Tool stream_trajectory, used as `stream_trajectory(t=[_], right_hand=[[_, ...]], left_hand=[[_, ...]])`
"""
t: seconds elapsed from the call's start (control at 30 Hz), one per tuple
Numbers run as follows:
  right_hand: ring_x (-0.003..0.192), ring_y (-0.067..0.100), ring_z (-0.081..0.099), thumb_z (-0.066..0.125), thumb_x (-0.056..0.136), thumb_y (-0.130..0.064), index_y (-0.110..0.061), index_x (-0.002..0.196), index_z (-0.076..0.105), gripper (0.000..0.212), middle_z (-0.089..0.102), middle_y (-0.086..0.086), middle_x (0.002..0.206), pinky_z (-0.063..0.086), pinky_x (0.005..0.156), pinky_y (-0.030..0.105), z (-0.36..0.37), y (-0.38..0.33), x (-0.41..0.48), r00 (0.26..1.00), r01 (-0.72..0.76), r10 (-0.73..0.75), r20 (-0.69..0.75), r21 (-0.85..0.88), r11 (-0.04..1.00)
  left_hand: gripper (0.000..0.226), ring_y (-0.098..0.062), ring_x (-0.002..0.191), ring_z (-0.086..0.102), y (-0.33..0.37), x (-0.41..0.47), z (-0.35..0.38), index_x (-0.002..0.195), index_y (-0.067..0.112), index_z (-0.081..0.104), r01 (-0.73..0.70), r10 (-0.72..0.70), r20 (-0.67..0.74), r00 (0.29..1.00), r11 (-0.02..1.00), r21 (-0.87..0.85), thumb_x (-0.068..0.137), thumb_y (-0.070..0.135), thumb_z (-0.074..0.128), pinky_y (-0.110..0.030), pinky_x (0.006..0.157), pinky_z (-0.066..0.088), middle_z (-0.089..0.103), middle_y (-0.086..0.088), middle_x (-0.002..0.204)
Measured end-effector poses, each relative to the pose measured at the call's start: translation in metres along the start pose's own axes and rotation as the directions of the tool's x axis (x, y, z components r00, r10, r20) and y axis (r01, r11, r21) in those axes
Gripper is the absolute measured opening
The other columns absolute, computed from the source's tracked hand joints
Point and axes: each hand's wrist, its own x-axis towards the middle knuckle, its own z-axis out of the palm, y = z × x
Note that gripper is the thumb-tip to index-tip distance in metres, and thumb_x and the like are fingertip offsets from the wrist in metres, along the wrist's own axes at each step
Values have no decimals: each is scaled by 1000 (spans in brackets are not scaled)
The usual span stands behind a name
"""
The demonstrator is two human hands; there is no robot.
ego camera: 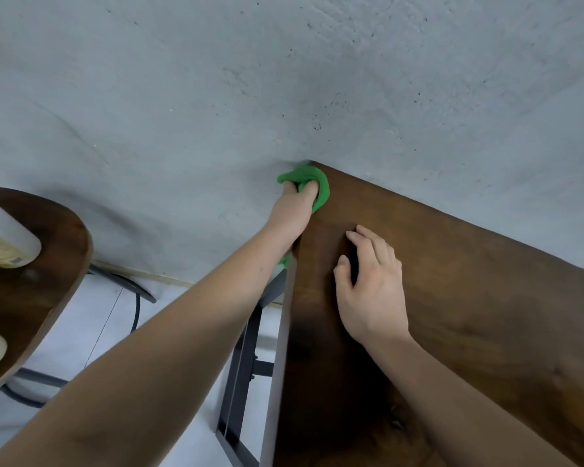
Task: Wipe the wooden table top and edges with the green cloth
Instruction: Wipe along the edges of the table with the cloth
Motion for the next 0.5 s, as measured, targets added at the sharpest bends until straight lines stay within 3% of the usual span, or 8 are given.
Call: stream_trajectory(t=[0.07,0.13,0.2,0.3,0.37,0.43,0.5], right_hand=[[153,20,44,56,111,-24,-12,153,60,44,53,3,163,33,128,42,0,-1,0,1000,3,-3,1,2,1000],[153,20,44,56,111,-24,-12,153,60,45,53,3,162,32,128,40,0,-1,-1,1000,2,-2,0,6,1000],[153,21,44,56,111,-23,-11,153,60,45,53,4,162,31,127,39,-2,-2,-1,1000,1,-1,-2,13,1000],[152,25,45,58,110,-20,-8,152,61,44,54,8,161,33,127,43,-3,-3,-3,1000,-1,1,-13,23,1000],[151,28,45,58,110,-19,-6,151,61,43,54,10,160,35,126,46,-3,-4,-4,1000,-7,7,-24,22,1000],[150,29,45,58,110,-20,-7,149,61,42,55,11,159,34,125,47,-2,-5,-5,999,-9,9,-31,15,1000],[149,30,46,58,110,-21,-8,149,62,41,55,11,158,35,123,48,-2,-4,-5,999,-6,7,-35,10,1000]], left_hand=[[49,-1,114,60,-7,-21,-3,156,45,42,-89,89,15,996,996,-29,108,46,47,-24,95,44,60,16,129],[22,19,93,62,-12,-44,-7,121,53,52,-133,135,42,990,990,-50,107,36,51,-4,77,44,61,23,114],[25,24,88,60,-17,-71,-10,106,52,51,-153,157,75,985,986,-64,106,28,53,2,72,42,63,16,114],[24,10,111,61,-33,-111,-11,109,55,53,-135,144,96,985,987,-91,99,34,54,-14,92,46,63,4,134],[27,0,124,60,-48,-137,-10,114,60,52,-119,129,90,988,987,-105,96,40,54,-26,103,46,60,5,141],[35,-5,129,61,-61,-157,-9,123,60,54,-98,108,79,991,988,-120,93,42,55,-36,111,48,59,5,143],[44,-9,130,62,-70,-162,-8,136,49,58,-99,109,76,991,988,-121,93,41,56,-41,115,49,61,4,142]])
